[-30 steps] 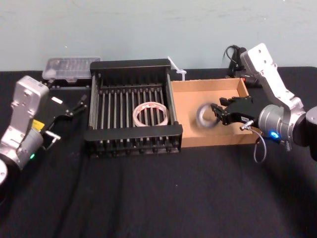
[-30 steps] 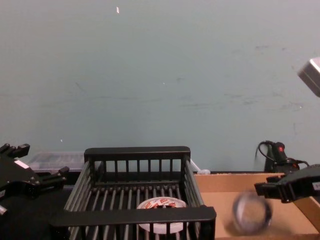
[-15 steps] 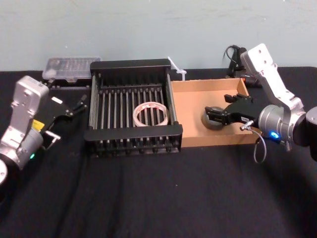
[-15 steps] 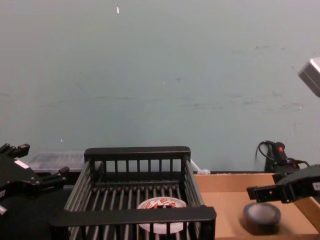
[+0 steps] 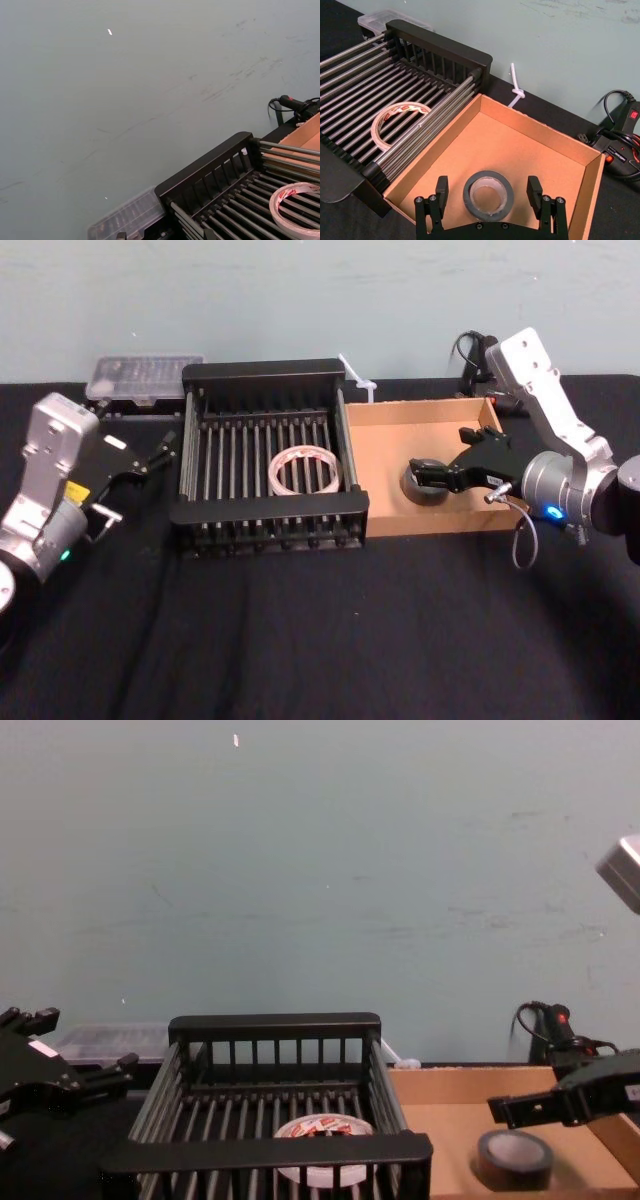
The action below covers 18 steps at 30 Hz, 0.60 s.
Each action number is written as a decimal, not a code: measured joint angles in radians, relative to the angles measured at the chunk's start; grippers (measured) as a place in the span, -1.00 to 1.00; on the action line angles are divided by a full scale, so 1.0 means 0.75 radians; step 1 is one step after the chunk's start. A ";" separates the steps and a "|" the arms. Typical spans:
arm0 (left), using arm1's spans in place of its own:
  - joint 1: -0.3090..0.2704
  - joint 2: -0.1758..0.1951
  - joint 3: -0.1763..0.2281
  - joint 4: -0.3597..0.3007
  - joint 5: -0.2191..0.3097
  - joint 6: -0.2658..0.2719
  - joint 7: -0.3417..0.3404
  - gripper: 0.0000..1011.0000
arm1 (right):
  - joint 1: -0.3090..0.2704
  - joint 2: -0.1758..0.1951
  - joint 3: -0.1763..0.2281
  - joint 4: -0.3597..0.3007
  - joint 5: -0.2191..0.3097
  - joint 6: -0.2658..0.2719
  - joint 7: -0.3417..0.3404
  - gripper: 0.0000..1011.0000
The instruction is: Pick up the white tape and place it into the black box , Pick up the silver tape and place it into the brown box.
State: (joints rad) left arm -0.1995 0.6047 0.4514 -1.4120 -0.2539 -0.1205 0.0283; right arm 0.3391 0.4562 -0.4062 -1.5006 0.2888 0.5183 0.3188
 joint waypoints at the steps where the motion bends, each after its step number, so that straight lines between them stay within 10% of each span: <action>1: 0.000 0.000 0.000 0.000 0.000 0.000 0.000 0.98 | 0.000 0.000 0.000 0.000 0.000 0.000 0.000 0.98; 18: 0.000 0.000 0.000 0.000 0.000 0.000 0.000 0.98 | -0.004 -0.004 0.009 -0.001 -0.001 -0.004 -0.003 0.98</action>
State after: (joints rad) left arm -0.1996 0.6047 0.4514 -1.4120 -0.2539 -0.1205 0.0283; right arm 0.3362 0.4534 -0.3995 -1.5015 0.2880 0.5154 0.3167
